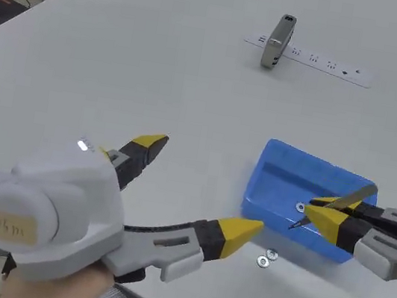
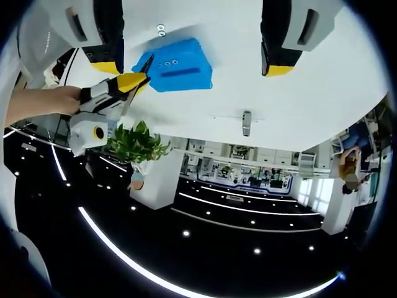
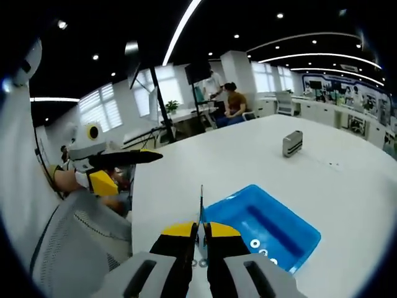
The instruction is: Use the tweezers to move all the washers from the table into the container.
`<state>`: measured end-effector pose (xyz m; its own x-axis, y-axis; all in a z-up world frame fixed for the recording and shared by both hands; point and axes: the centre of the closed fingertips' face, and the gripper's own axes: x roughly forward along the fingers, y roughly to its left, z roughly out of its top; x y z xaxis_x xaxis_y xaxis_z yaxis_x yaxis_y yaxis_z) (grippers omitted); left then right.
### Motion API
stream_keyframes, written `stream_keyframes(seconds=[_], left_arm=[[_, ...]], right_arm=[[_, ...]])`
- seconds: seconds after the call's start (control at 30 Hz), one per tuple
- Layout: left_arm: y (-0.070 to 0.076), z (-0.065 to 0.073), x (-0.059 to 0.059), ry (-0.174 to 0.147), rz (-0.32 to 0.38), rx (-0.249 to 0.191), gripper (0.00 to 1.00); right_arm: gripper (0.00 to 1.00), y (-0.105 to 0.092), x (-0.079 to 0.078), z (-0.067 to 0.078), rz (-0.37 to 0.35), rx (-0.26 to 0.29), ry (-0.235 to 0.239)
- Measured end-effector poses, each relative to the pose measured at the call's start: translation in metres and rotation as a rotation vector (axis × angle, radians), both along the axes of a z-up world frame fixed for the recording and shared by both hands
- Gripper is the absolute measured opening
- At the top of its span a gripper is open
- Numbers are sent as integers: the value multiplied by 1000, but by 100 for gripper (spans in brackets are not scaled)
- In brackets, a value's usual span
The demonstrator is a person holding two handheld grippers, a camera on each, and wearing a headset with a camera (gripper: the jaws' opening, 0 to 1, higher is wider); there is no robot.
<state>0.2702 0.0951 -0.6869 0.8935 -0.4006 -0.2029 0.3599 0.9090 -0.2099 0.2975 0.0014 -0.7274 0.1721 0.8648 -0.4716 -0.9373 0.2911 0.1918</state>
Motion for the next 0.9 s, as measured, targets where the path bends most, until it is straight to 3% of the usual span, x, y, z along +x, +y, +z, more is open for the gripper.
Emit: stream_keyframes(seconds=[0.37, 0.63, 0.9], left_arm=[[2, 1, 0, -3, 10, -5, 93], [2, 1, 0, 0, 9, -7, 93], [3, 2, 0, -4, 12, -12, 93]], right_arm=[[3, 2, -4, -47, 59, -84, 51], [3, 7, -13, -55, 149, -143, 6], [4, 12, -15, -53, 189, -157, -44]])
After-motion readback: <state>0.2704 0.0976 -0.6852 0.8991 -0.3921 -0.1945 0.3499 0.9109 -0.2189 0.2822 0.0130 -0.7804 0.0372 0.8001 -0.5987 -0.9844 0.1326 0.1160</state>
